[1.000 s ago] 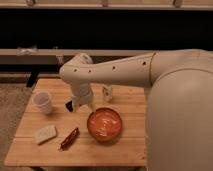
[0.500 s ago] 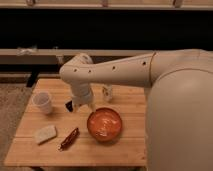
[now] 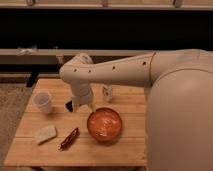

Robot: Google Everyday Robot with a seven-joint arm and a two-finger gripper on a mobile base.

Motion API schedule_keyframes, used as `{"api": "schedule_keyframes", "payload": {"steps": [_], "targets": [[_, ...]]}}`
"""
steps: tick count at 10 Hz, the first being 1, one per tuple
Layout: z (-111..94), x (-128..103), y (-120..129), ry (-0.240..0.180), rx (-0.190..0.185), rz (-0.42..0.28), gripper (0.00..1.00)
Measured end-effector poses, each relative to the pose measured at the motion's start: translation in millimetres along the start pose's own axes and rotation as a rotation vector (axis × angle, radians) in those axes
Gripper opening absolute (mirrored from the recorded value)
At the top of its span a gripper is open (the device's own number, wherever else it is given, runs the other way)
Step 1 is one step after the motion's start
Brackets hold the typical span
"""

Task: Pick up the ceramic bowl

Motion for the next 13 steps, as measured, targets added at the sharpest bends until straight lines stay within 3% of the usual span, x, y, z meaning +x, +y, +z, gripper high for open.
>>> {"api": "schedule_keyframes", "payload": {"steps": [9,13], "targets": [[4.3,-1.8,-7.9,0.001,-0.004,0.026,0.65],[24.3,-10.6,-88.3,-0.007,0.006,0.133,0.65]]}}
